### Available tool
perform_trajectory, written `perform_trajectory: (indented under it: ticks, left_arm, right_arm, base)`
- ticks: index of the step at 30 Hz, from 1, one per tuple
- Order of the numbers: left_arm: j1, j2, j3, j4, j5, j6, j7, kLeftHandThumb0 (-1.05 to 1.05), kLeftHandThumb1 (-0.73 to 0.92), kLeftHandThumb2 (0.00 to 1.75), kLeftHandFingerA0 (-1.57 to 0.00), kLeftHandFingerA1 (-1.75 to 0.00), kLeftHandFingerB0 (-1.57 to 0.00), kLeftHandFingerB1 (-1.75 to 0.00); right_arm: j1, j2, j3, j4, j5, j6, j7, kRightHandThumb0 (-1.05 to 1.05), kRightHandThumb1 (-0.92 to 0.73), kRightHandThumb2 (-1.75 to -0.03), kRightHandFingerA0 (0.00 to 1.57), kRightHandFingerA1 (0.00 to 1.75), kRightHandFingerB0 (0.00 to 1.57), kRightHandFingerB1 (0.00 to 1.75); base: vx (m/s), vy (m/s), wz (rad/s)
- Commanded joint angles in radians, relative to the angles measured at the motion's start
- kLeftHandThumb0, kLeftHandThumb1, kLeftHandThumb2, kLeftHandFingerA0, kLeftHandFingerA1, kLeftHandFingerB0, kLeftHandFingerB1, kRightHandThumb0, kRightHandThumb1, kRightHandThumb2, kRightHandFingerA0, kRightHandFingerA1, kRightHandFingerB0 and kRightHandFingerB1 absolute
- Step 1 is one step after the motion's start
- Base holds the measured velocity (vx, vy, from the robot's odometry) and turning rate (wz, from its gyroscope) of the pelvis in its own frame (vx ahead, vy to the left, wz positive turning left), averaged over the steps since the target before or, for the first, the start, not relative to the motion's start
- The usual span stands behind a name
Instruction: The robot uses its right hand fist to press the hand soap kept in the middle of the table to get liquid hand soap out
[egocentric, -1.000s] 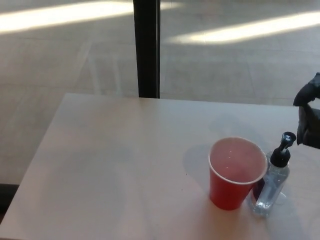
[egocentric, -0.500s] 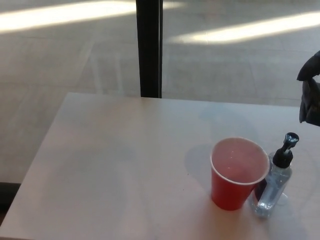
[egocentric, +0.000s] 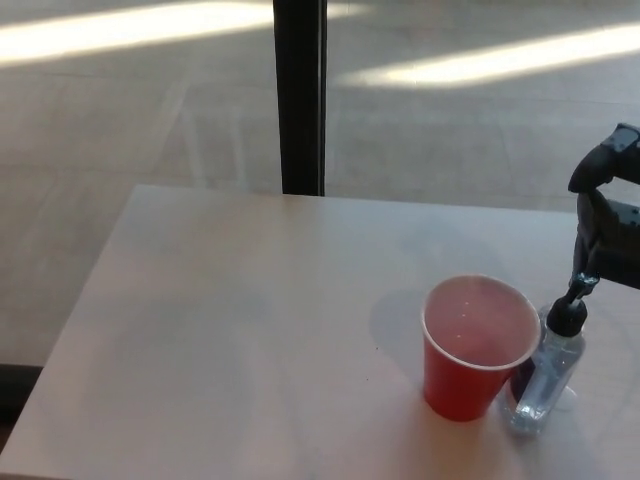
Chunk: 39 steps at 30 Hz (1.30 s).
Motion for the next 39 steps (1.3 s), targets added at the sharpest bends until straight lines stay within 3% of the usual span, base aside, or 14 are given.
perform_trajectory:
  ticks: [1,9,11,13,16,18,21,23,25,26,27,29,30,39]
  left_arm:
    - [-0.002,0.013,0.0,0.007,-0.006,0.004,0.008,-0.41,0.86,1.25,-0.56,-1.16,-0.31,-0.95]
    - [-0.007,0.014,0.001,0.012,-0.012,0.009,0.012,-0.38,0.84,1.25,-0.52,-1.07,-0.11,-0.74]
    - [-0.013,0.015,-0.002,0.018,-0.009,0.006,0.01,-0.39,0.85,1.24,-0.53,-1.1,-0.2,-0.83]
    - [-0.011,0.017,-0.007,0.022,-0.003,-0.001,0.004,-0.41,0.86,1.23,-0.55,-1.25,-0.19,-0.88]
    - [-0.008,0.018,-0.014,0.022,0.002,-0.007,0.0,-0.41,0.86,1.25,-0.54,-1.19,-0.21,-0.86]
    - [-0.009,0.012,-0.006,0.019,-0.008,-0.017,0.0,-0.43,0.84,1.25,-0.54,-1.28,-0.29,-1.04]
    - [-0.024,0.016,0.0,0.029,-0.012,0.002,0.013,-0.42,0.86,1.22,-0.56,-1.24,-0.26,-0.94]
    - [-0.026,0.013,0.014,0.022,-0.026,0.007,0.017,-0.4,0.84,1.24,-0.53,-1.27,-0.05,-0.81]
    - [-0.027,0.015,0.012,0.024,-0.02,0.013,0.016,-0.39,0.84,1.23,-0.54,-1.22,-0.02,-0.74]
    - [-0.022,0.014,0.006,0.019,-0.013,0.001,0.012,-0.4,0.89,1.23,-0.52,-1.31,-0.2,-1.03]
    - [-0.021,0.015,0.004,0.022,-0.01,-0.006,0.009,-0.41,0.88,1.25,-0.52,-1.41,-0.27,-1.14]
    - [-0.023,0.015,0.003,0.024,-0.009,-0.008,0.007,-0.41,0.88,1.25,-0.52,-1.41,-0.27,-1.14]
    - [-0.024,0.014,0.003,0.025,-0.01,-0.008,0.009,-0.42,0.88,1.24,-0.52,-1.33,-0.25,-1.02]
    - [-0.025,0.009,-0.002,0.008,-0.01,0.001,0.011,-0.42,0.89,1.23,-0.52,-1.4,-0.17,-1.02]
  right_arm:
    - [0.04,0.002,-0.001,0.013,-0.008,-0.043,0.012,-0.16,-0.57,-1.18,1.03,1.75,0.8,1.53]
    - [0.081,0.005,-0.004,0.033,-0.014,-0.065,0.005,-0.16,-0.53,-1.27,1.0,1.75,0.76,1.56]
    - [0.074,0.01,-0.012,0.042,-0.004,-0.055,-0.002,-0.15,-0.54,-1.25,1.02,1.75,0.78,1.51]
    - [0.085,0.009,-0.003,0.052,-0.013,-0.07,0.005,-0.14,-0.52,-1.29,1.0,1.75,0.71,1.63]
    - [0.097,0.01,0.006,0.053,-0.013,-0.078,0.009,-0.14,-0.52,-1.28,0.98,1.75,0.76,1.58]
    - [0.107,0.004,0.027,0.044,-0.029,-0.073,0.004,-0.16,-0.53,-1.24,0.98,1.75,0.78,1.58]
    - [0.127,0.001,0.052,0.047,-0.038,-0.109,0.018,-0.14,-0.54,-1.26,0.95,1.75,0.75,1.59]
    - [0.135,0.005,0.066,0.047,-0.046,-0.105,0.005,-0.14,-0.51,-1.28,0.97,1.75,0.78,1.6]
    - [0.139,0.004,0.072,0.053,-0.052,-0.117,0.004,-0.15,-0.49,-1.3,0.98,1.75,0.78,1.6]
    - [0.15,0.003,0.076,0.067,-0.054,-0.143,0.017,-0.15,-0.48,-1.32,0.99,1.75,0.79,1.59]
    - [0.155,0.003,0.078,0.072,-0.054,-0.156,0.021,-0.15,-0.48,-1.32,1.0,1.75,0.79,1.58]
    - [0.155,0.001,0.08,0.076,-0.054,-0.164,0.021,-0.15,-0.48,-1.32,1.0,1.75,0.79,1.58]
    - [0.158,0.001,0.08,0.079,-0.051,-0.17,0.025,-0.16,-0.47,-1.33,1.0,1.75,0.75,1.61]
    - [0.195,0.009,0.126,0.078,-0.088,-0.196,-0.001,-0.18,-0.55,-1.22,1.0,1.75,0.78,1.49]
  base:
    - [0.0,0.0,0.0]
    - [0.0,0.0,0.0]
    - [0.0,0.0,0.0]
    - [0.0,0.0,0.0]
    - [0.0,0.0,0.0]
    - [0.0,0.0,0.0]
    - [0.0,0.0,0.0]
    - [0.0,0.0,0.0]
    - [0.0,0.0,0.0]
    - [0.0,0.0,0.0]
    - [0.0,0.0,0.0]
    - [0.0,0.0,0.0]
    - [0.0,0.0,0.0]
    - [0.0,0.0,0.0]
